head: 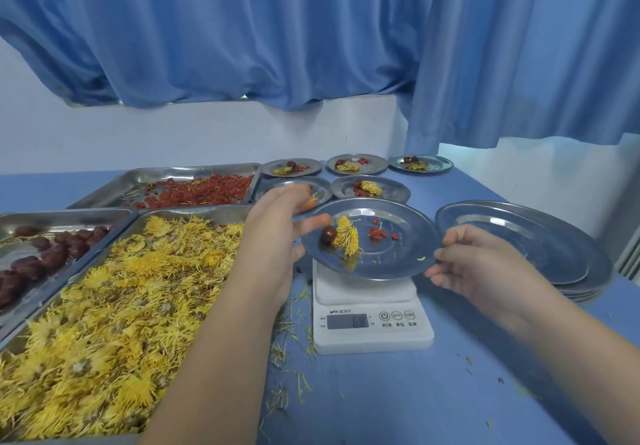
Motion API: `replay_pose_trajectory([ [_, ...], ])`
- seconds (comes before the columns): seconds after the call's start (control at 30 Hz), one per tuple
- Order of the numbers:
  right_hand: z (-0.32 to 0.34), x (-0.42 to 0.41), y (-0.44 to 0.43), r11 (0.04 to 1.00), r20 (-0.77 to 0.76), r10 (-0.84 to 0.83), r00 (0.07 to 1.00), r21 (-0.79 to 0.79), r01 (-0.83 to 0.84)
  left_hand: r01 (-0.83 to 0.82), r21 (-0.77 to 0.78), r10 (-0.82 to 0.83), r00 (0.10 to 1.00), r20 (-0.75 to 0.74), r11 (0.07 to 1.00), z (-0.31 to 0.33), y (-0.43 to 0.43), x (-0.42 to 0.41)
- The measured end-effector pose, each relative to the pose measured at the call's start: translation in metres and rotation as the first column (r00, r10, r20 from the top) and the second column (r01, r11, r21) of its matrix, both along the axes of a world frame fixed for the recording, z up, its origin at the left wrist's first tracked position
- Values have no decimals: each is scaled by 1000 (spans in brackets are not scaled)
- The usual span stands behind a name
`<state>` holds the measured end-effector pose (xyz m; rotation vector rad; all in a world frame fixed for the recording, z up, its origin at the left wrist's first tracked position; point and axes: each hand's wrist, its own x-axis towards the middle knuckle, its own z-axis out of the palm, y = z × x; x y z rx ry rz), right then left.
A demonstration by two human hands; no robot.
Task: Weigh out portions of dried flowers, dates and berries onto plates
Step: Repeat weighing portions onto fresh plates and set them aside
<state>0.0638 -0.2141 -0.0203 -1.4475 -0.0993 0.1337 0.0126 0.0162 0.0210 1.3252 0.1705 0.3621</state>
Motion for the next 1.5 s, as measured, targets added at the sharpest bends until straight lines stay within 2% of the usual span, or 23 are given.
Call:
replay_pose_trajectory([
  [0.1, 17, 11, -10, 992, -19, 6, 1000, 130, -4, 19, -93, -7, 992, 127, 995, 12, -4, 3],
  [0.2, 38, 22, -23, 985, -16, 0, 1000, 171, 2, 46, -134, -17, 978, 206, 990, 25, -16, 10],
  [0.33, 69, 46, -50, 982, 10, -75, 997, 173, 72, -19, -157, 52, 976, 211, 987, 38, -37, 32],
  [0.43, 89, 70, -71, 976, 7, -155, 988, 157, 152, -13, -252, 62, 981, 186, 968, 43, -53, 54],
  [0.57, 97, 107, -90, 973, 1, -224, 975, 52, 224, 73, -384, -14, 988, 153, 920, 42, -72, 72],
  [0.8, 67, 170, -97, 886, -96, -424, 901, -253, 389, 141, -367, -83, 982, 168, 919, 37, -67, 68],
  [0.93, 50, 194, -96, 840, -131, -482, 866, -349, 415, 149, -430, -90, 984, 154, 891, 40, -60, 67],
  [1.23, 29, 224, -97, 719, -75, -526, 847, -571, 396, 167, -483, -124, 985, 120, 860, 35, -67, 72],
  [1.5, 19, 239, -91, 719, -116, -471, 875, -625, 304, 132, -508, -104, 991, 84, 851, 28, -73, 77],
])
